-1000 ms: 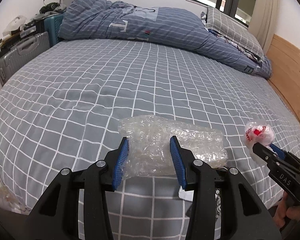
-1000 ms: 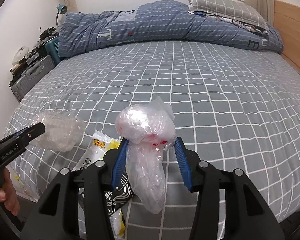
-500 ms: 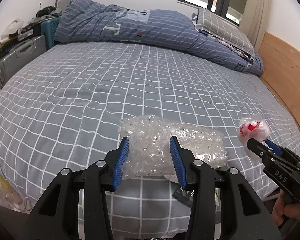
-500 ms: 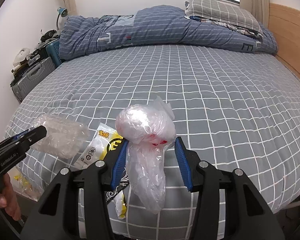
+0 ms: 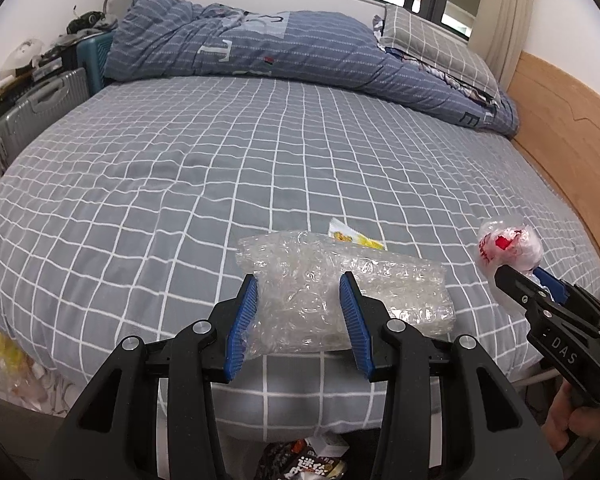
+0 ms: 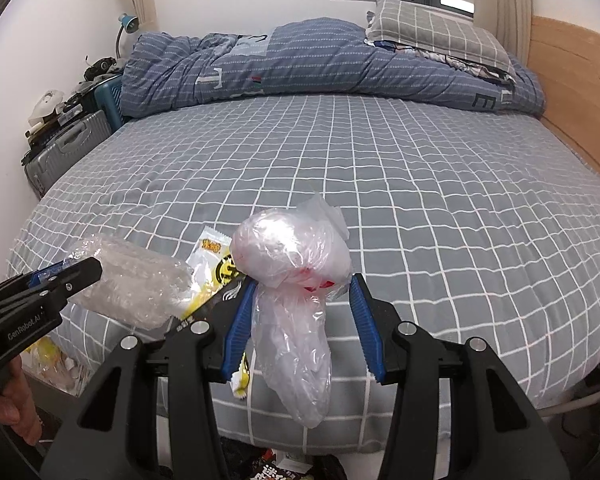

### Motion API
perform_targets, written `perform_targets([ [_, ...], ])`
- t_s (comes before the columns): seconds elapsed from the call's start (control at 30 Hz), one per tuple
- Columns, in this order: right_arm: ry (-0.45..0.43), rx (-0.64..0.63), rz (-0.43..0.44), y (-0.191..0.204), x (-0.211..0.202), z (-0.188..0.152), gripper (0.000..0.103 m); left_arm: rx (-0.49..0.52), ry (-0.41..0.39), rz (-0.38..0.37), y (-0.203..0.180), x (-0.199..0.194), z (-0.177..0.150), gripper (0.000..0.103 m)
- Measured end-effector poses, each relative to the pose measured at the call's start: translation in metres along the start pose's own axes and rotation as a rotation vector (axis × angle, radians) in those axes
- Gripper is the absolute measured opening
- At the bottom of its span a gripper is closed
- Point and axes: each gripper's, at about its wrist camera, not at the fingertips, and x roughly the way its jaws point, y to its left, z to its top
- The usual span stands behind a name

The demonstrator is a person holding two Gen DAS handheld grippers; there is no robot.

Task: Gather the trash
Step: 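Lift the bubble wrap and plastic bag and carry them over the black bin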

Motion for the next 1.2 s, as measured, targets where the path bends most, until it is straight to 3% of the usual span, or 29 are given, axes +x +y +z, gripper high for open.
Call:
perform_targets([
  [0.6, 0.003, -0.020, -0.034, -0.001, -0.034, -0.042, 0.045, 0.009, 0.033, -0.013, -0.008, -0.026, -0.048, 0.042],
  [1.2, 0.080, -0.002, -0.044, 0.000, -0.055, -0.102, 0.045, 0.015, 0.105, 0.013, -0.005, -0.044, -0.111, 0.042],
])
